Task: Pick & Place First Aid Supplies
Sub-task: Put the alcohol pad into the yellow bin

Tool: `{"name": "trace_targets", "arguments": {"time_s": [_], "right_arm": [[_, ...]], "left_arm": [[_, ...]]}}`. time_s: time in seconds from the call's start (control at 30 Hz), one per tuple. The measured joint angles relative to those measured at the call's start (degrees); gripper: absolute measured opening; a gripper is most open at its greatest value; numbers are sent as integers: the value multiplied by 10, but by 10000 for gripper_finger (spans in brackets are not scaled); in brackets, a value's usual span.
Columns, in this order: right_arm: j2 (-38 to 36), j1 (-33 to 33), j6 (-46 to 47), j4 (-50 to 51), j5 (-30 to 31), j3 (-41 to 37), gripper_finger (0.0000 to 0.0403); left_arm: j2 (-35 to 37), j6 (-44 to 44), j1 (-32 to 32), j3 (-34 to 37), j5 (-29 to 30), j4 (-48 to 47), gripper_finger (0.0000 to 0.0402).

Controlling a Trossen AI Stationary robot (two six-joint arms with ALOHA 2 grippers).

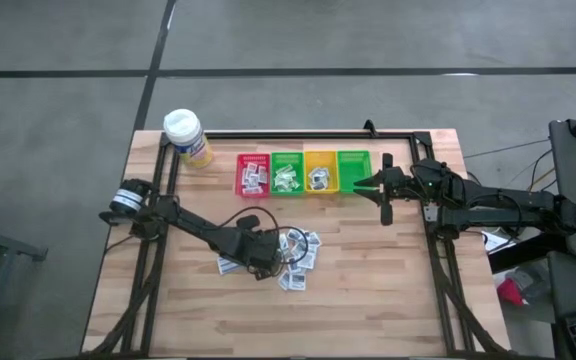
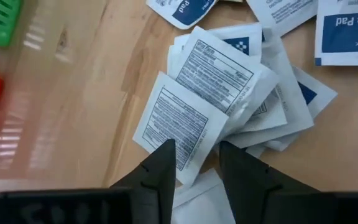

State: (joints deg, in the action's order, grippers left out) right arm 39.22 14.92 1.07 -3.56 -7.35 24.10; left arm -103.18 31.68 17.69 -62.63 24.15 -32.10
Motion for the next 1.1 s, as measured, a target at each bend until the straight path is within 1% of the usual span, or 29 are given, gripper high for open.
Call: {"name": "trace_targets", "arguments": {"time_s": [0.33,0.5,0.8,1.0,1.1], "right_arm": [[0,0,0,0,0,0,73],[0,0,0,0,0,0,75],[0,0,0,0,0,0,86],[0,0,0,0,0,0,79],[0,0,0,0,0,0,74]], "left_arm": [[0,-1,0,3,0,0,84],[0,-1,0,8,0,-1,73],[0,-2,-1,10,0,-4,66],[0,-2,-1,10,0,-5,66],[0,-1,-2,10,11,-5,66]]}}
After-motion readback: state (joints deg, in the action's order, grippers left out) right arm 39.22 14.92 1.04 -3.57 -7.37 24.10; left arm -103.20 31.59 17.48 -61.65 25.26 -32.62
